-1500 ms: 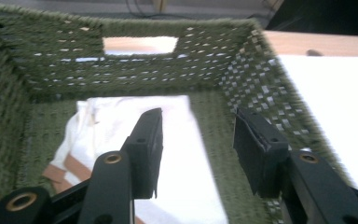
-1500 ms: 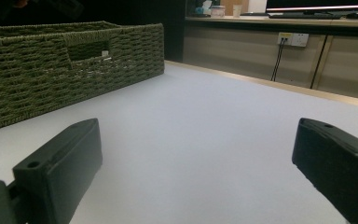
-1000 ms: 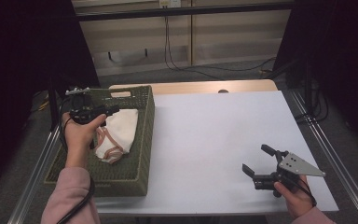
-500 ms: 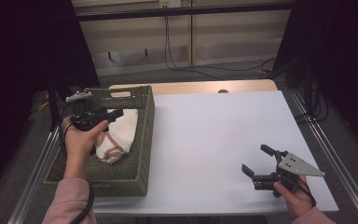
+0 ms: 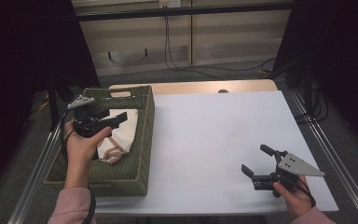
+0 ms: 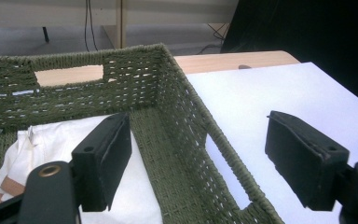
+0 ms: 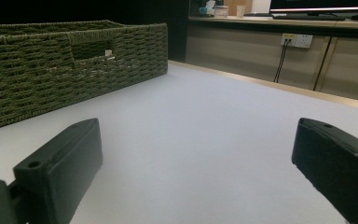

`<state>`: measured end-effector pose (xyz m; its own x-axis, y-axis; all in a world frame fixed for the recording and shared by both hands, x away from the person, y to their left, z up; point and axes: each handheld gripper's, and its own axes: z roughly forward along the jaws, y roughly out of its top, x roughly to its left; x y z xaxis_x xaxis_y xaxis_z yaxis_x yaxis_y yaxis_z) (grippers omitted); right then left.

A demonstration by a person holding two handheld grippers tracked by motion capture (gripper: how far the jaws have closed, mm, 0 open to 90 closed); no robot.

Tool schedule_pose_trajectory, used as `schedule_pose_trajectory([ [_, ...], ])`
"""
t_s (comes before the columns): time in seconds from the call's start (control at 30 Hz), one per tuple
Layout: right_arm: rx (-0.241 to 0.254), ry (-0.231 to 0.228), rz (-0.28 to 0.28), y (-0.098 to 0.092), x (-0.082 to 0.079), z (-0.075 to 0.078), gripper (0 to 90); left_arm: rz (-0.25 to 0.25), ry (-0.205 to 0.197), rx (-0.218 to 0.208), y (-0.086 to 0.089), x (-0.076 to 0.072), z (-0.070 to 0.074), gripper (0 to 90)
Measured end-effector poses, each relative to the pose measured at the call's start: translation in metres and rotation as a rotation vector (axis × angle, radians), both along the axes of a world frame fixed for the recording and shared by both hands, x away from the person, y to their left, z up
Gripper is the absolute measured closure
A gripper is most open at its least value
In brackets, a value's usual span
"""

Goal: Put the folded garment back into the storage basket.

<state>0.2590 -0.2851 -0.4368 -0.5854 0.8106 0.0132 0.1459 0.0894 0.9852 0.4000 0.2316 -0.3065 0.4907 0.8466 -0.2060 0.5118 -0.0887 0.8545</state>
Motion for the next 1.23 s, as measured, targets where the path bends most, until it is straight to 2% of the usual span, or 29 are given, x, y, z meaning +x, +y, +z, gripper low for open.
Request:
schedule_pose_trajectory([
  [0.03, 0.003, 0.004, 0.001, 0.0, 0.0, 0.0, 1.3, -0.005, 0.011, 0.002, 0.0, -0.001, 0.0, 22.9],
  [0.07, 0.0, 0.001, 0.001, 0.0, 0.0, 0.0, 1.3, -0.009, 0.002, 0.018, 0.0, -0.002, 0.0, 22.3],
  [0.23, -0.002, 0.001, 0.003, 0.0, 0.0, 0.0, 1.3, -0.021, -0.009, 0.001, -0.002, -0.008, -0.003, 20.4],
  [0.27, 0.001, 0.002, 0.004, 0.0, 0.0, 0.0, 1.3, -0.022, -0.02, 0.01, -0.003, -0.009, -0.004, 20.4],
  [0.4, 0.002, 0.004, 0.004, 0.0, 0.0, 0.0, 1.3, -0.02, -0.036, -0.026, -0.005, -0.013, -0.008, 19.5],
  [0.43, 0.001, 0.004, 0.004, 0.0, 0.0, 0.0, 1.3, -0.021, -0.036, -0.015, -0.005, -0.014, -0.009, 19.0],
  [0.53, 0.0, 0.004, 0.004, 0.0, 0.0, 0.0, 1.3, -0.012, -0.046, -0.037, -0.006, -0.018, -0.012, 17.5],
  [0.57, 0.001, 0.004, 0.004, 0.0, 0.0, 0.0, 1.3, -0.015, -0.049, -0.02, -0.005, -0.018, -0.012, 17.5],
  [0.93, -0.004, 0.007, 0.002, 0.0, 0.0, 0.0, 1.3, -0.001, -0.076, -0.05, -0.003, -0.029, -0.019, 15.4],
  [0.97, -0.005, 0.007, 0.0, 0.001, 0.0, 0.0, 1.3, -0.009, -0.072, -0.032, -0.002, -0.029, -0.02, 15.1],
  [1.0, -0.004, 0.007, 0.001, 0.001, 0.0, 0.0, 1.3, -0.002, -0.07, -0.044, -0.003, -0.03, -0.021, 14.7],
  [1.13, -0.004, 0.009, 0.003, 0.001, 0.0, 0.0, 1.3, 0.011, -0.093, -0.051, 0.0, -0.034, -0.023, 13.6],
  [1.23, -0.007, 0.01, -0.001, 0.001, 0.0, 0.0, 1.3, 0.012, -0.095, -0.05, 0.001, -0.034, -0.022, 12.6],
])
